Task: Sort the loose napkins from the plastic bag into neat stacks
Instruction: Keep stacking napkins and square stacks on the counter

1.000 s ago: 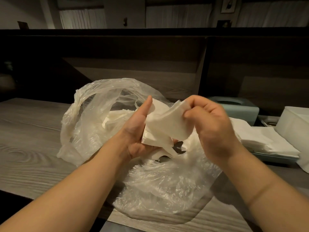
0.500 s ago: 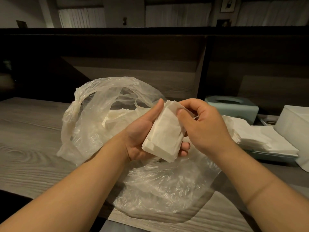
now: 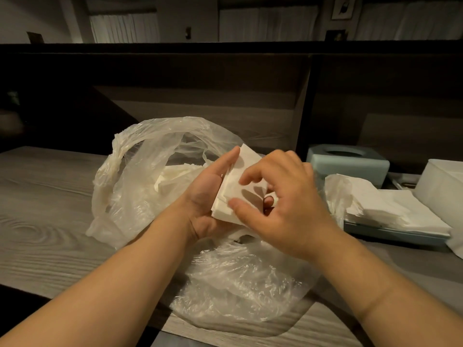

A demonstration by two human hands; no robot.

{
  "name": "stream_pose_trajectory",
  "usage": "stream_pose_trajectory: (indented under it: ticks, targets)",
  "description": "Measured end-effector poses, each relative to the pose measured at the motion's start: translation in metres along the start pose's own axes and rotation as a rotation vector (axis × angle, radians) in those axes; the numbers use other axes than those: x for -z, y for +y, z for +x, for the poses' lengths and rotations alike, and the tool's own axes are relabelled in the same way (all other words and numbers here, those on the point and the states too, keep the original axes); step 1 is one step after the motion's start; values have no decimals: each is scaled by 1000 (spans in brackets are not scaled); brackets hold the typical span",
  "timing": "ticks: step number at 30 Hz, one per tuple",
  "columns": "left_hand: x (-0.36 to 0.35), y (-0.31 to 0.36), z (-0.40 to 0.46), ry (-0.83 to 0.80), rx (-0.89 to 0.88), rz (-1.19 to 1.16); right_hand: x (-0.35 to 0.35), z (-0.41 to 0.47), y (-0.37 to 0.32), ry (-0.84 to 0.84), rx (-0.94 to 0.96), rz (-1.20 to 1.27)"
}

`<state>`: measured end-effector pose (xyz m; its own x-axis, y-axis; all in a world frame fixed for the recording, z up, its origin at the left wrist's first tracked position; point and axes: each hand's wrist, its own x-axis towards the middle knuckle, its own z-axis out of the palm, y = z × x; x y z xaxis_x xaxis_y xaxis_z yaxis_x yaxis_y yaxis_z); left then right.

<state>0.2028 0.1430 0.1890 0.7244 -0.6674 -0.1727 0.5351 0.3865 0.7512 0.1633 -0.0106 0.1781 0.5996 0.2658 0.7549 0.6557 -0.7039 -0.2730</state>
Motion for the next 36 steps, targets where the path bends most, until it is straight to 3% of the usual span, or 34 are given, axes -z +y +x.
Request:
stream_pose_trajectory:
  ticks: [4, 17, 22, 27, 29, 33, 36]
  targets:
    - [-3, 1, 0, 68, -45, -6, -2, -2, 3, -69, -13, -46]
    - [-2, 1, 2, 155, -60, 4, -1, 1, 3, 39, 135, -248]
    - [-1, 1, 0, 137, -90, -10, -1, 0, 3, -21, 134, -122]
    - [6, 9, 1, 229, -270, -122, 5, 3, 0, 21, -161, 254]
    - [7, 13, -2, 205, -305, -199, 9, 3, 4, -118, -264, 304]
    - [8, 15, -5, 194, -306, -246, 6, -1, 12, -535, -153, 32]
    - [6, 14, -5, 212, -312, -245, 4, -1, 12, -674, -141, -67]
